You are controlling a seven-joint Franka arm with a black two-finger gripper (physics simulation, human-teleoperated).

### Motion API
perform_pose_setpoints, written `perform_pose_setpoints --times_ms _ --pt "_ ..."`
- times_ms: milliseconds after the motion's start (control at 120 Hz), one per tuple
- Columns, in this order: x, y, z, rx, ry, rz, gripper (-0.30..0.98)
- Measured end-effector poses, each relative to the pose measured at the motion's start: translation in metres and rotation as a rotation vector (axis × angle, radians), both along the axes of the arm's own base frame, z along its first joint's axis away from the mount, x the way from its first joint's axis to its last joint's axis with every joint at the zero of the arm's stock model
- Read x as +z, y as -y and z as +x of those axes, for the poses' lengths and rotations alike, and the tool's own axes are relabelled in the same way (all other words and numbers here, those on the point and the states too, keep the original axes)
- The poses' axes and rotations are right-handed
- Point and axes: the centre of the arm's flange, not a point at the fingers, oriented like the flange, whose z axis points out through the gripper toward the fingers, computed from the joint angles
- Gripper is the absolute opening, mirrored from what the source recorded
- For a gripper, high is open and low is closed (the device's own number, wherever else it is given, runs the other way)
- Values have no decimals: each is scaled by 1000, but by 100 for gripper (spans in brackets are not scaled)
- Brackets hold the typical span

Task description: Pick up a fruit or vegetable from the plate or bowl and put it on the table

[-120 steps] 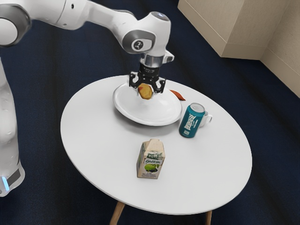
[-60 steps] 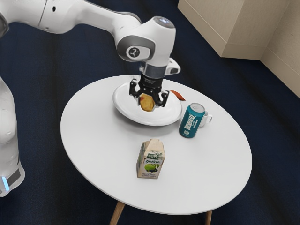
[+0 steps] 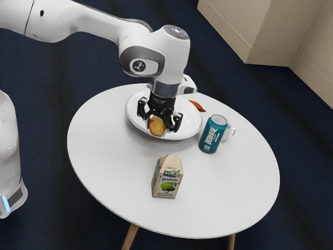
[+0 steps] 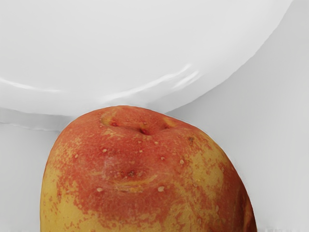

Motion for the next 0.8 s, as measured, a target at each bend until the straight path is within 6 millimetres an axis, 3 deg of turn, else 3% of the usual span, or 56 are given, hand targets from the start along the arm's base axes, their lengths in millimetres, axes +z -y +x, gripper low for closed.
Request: perform_pose_setpoints --times_ms 517,650,800 --pt "6 9 -10 -31 14 2 34" --pt "8 10 -12 -34 15 -2 54" --pt "10 9 -14 -35 11 -1 63"
